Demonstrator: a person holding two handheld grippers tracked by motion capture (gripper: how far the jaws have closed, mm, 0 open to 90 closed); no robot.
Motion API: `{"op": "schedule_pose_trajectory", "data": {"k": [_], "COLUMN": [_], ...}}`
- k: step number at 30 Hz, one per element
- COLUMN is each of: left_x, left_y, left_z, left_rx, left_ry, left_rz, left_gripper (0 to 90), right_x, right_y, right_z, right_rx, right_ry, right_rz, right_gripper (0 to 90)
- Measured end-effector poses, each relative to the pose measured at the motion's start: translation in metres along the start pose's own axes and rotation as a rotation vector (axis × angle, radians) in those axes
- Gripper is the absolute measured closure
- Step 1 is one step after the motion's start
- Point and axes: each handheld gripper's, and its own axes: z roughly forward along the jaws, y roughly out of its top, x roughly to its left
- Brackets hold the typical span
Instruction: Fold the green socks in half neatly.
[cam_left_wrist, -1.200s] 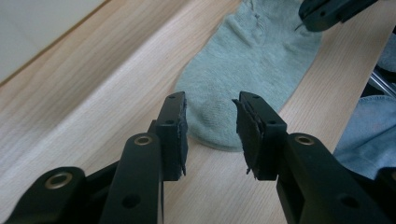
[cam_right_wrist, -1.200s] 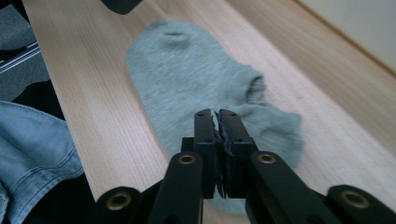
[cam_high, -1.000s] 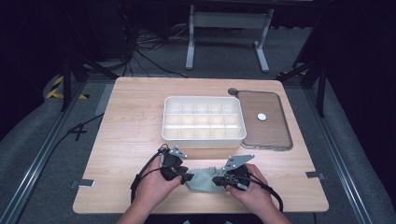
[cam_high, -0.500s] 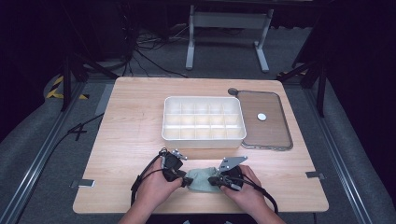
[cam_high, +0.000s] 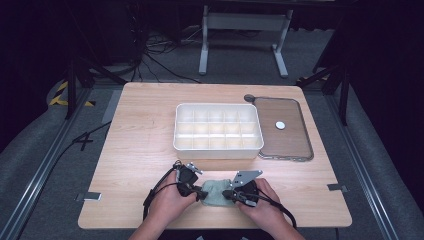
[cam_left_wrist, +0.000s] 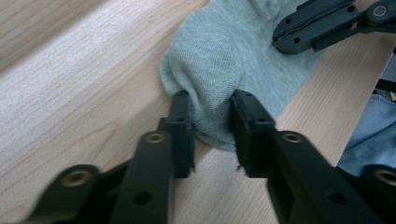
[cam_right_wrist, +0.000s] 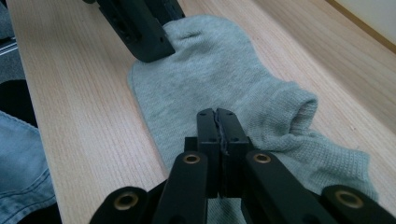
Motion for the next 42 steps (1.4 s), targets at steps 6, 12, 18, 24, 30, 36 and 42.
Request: {"op": "schedule_pose_trajectory", "data": {"k": [6,12,18,24,30,36,42], "left_x": [-0.010,-0.012,-0.016,-0.026,-0.027,-0.025,-0.025], "left_y": [0.004,0.005,0.007,0.012,0.012,0.012,0.015], "left_z": [-0.004,-0.007,-0.013,-0.013,-0.014,-0.023,-0.025], "left_rx": [-0.003,-0.011,-0.050,-0.119,-0.107,-0.083,-0.052], "left_ry": [0.042,0.031,0.004,-0.031,-0.013,0.014,0.034], "left_rz": [0.054,0.059,0.065,0.117,0.123,0.117,0.123], "left_gripper": [80.9,81.0,81.2,81.9,82.3,82.2,82.2], "right_x": [-0.002,0.000,-0.002,0.003,0.006,-0.006,-0.021], "right_y": [0.001,0.003,-0.001,-0.001,-0.001,0.000,-0.014], "right_z": [-0.002,-0.002,0.006,0.009,0.010,-0.016,-0.025], "right_rx": [0.002,-0.074,-0.059,-0.074,-0.083,-0.087,0.034], "right_ry": [0.006,-0.013,0.004,0.016,0.030,0.039,-0.048], "right_rz": [0.019,0.028,0.047,0.045,0.058,0.102,0.129], "right_gripper": [90.0,90.0,90.0,90.0,89.5,88.5,89.2]}}
